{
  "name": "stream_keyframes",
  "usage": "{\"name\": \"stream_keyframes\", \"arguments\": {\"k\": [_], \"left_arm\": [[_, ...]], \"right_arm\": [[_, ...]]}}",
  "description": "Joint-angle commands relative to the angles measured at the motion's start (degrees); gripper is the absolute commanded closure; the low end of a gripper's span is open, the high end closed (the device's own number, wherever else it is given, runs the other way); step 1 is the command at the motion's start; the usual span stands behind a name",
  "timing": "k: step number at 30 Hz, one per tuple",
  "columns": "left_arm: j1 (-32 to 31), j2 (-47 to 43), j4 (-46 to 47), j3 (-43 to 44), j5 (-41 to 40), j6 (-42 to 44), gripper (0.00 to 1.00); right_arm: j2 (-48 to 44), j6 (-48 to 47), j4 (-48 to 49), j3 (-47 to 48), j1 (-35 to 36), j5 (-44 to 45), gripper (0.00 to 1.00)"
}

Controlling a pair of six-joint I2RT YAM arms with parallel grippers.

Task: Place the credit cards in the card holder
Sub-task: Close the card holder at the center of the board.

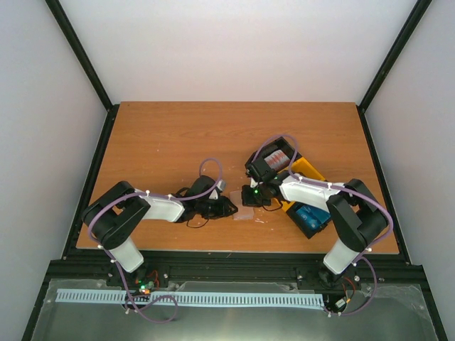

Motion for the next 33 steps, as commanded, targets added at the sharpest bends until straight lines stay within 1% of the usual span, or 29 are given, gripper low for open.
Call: {"name": "stream_keyframes", "arguments": {"k": [1, 8, 12, 20, 27, 33], "left_arm": [[-0.3, 4.1, -10.5, -2.8, -3.7, 0.7, 0.70], [-0.3, 4.1, -10.5, -2.8, -3.8, 0.6, 0.70], [-0.3, 4.1, -10.5, -2.9, -3.8, 0.7, 0.70], [-0.3, 4.4, -10.5, -2.8, -4.0, 0.4, 0.70], [-0.2, 4.4, -10.6, -2.6, -3.9, 0.4, 0.70], [-0.3, 4.4, -10.6, -2.7, -3.9, 0.4, 0.70]], "right_arm": [[-1.5, 0.3, 1.3, -0.1, -0.1, 3.1, 0.97], [-1.0, 0.4, 0.8, 0.2, -0.1, 3.9, 0.97], [-1.9, 1.2, -0.1, 0.2, -0.1, 6.5, 0.97], [-2.5, 1.5, -0.4, 0.3, -0.1, 7.1, 0.97], [-0.7, -0.1, 0.9, 0.8, -0.1, 1.8, 0.97], [1.0, -0.6, 0.5, 0.9, -0.1, 0.9, 0.97]]}}
